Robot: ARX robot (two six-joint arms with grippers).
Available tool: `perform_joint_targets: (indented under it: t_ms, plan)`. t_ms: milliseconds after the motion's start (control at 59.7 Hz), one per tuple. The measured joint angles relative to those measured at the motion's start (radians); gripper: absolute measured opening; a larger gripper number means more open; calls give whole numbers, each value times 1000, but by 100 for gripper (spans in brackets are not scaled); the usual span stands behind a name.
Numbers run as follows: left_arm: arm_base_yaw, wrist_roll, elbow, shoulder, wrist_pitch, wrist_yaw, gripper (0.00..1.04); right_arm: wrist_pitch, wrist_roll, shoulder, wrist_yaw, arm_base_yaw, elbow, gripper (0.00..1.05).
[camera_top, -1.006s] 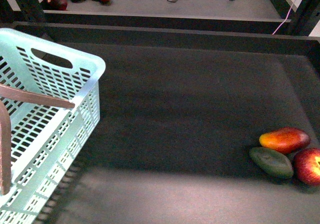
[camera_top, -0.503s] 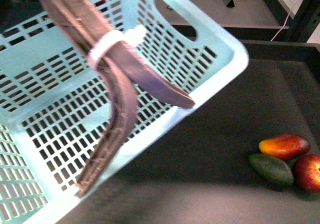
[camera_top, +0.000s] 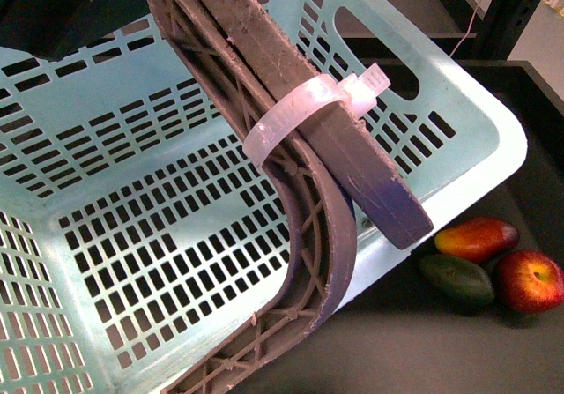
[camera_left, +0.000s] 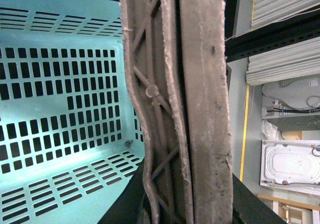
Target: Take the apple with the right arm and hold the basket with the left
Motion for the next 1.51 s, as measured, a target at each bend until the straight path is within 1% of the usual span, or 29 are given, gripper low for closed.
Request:
perform_joint_targets:
  t_ms: [117, 134, 151, 168, 201, 218, 268, 385, 469, 603, 704, 754, 888, 1006, 1257, 1508]
  plan:
    - [-1, 1, 0, 0, 0, -1, 17, -2, 0, 2, 5, 1, 1, 96]
    - [-1, 1, 0, 0, 0, -2, 17, -70, 1, 31, 61, 15, 24, 96]
    - [-1, 1, 0, 0, 0, -1, 17, -108, 2, 48, 84, 24, 39, 96]
    - [-1, 1, 0, 0, 0, -2, 17, -176, 3, 92, 129, 34, 67, 96]
    - [-1, 0, 0, 0, 0, -1, 17, -262, 3, 169, 166, 31, 107, 96]
    - [-1, 0, 0, 0, 0, 0, 17, -302, 3, 221, 167, 22, 126, 96]
    - [-2, 0, 1, 0, 0, 0, 17, -317, -3, 313, 154, -1, 141, 96]
    - [-2, 1, 1, 0, 0, -1, 17, -215, -19, 507, 80, -82, 146, 96]
    - [-2, 0, 1, 0, 0, 0, 17, -75, -50, 676, 29, -128, 155, 96]
    - [-2, 0, 1, 0, 0, 0, 17, 169, -102, 983, 28, -173, 187, 96]
    - [-2, 0, 1, 0, 0, -1, 17, 309, -133, 1201, 33, -203, 234, 96]
    - [-3, 1, 1, 0, 0, -1, 17, 379, -148, 1360, 34, -224, 282, 96]
    - [-3, 1, 1, 0, 0, -1, 17, 420, -163, 1624, 47, -246, 369, 96]
    - [-6, 1, 1, 0, 0, 0, 17, 448, -168, 1767, 58, -252, 417, 96]
    - [-7, 0, 1, 0, 0, 3, 17, 435, -168, 1953, 51, -259, 531, 96]
    - [-7, 1, 1, 0, 0, 3, 17, 423, -161, 2084, 47, -252, 600, 96]
